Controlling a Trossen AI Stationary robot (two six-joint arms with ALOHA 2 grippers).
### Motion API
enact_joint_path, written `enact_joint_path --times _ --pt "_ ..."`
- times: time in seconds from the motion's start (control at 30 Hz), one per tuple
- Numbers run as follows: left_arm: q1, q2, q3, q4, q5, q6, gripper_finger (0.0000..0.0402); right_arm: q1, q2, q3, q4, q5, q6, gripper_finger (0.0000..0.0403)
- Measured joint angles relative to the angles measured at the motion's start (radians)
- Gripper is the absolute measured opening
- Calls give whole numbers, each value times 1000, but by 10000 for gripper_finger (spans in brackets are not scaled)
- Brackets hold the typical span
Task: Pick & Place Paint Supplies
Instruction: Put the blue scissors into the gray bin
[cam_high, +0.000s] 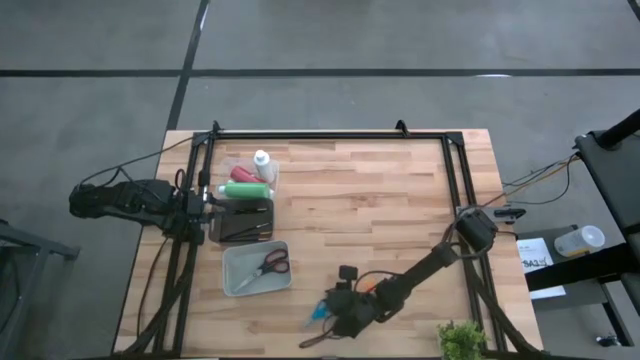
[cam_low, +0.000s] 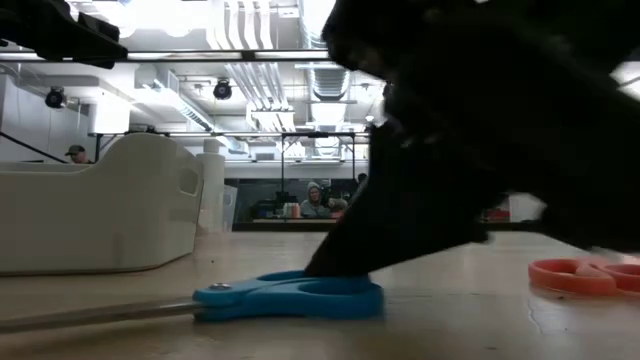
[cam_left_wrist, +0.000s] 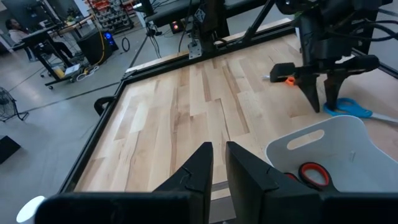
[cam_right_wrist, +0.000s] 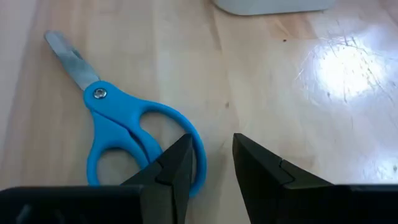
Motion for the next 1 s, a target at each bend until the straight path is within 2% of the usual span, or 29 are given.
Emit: enact_joint_path --times 0.23,0.7,1.0 --pt "0 0 0 0 0 0 51 -61 -5 1 11 -153 -1 111" --pt "0 0 0 0 0 0 51 -60 -4 2 16 -165 15 107" --pt "0 0 0 0 0 0 51 -60 -3 1 34 -216 4 16"
